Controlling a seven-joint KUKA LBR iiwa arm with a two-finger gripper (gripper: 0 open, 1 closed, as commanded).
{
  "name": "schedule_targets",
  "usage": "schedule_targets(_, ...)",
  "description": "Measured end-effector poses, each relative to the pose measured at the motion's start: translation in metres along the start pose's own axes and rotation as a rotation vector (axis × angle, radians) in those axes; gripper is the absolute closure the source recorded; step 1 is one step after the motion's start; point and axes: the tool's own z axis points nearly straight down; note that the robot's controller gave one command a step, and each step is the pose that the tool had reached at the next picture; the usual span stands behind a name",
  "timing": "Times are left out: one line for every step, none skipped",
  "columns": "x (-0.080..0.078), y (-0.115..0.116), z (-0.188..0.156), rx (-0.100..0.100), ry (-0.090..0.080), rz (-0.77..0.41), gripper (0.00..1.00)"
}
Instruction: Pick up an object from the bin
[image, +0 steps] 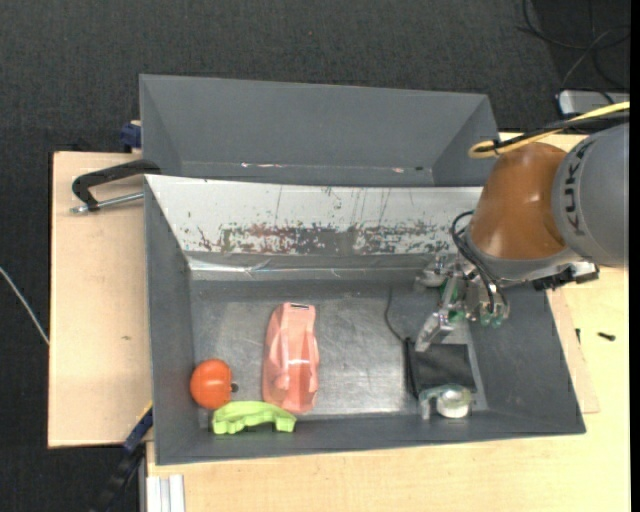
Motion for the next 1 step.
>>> schedule_targets(0.0000, 0.0000, 0.0000, 0.000, 0.000, 0.000, 0.00)
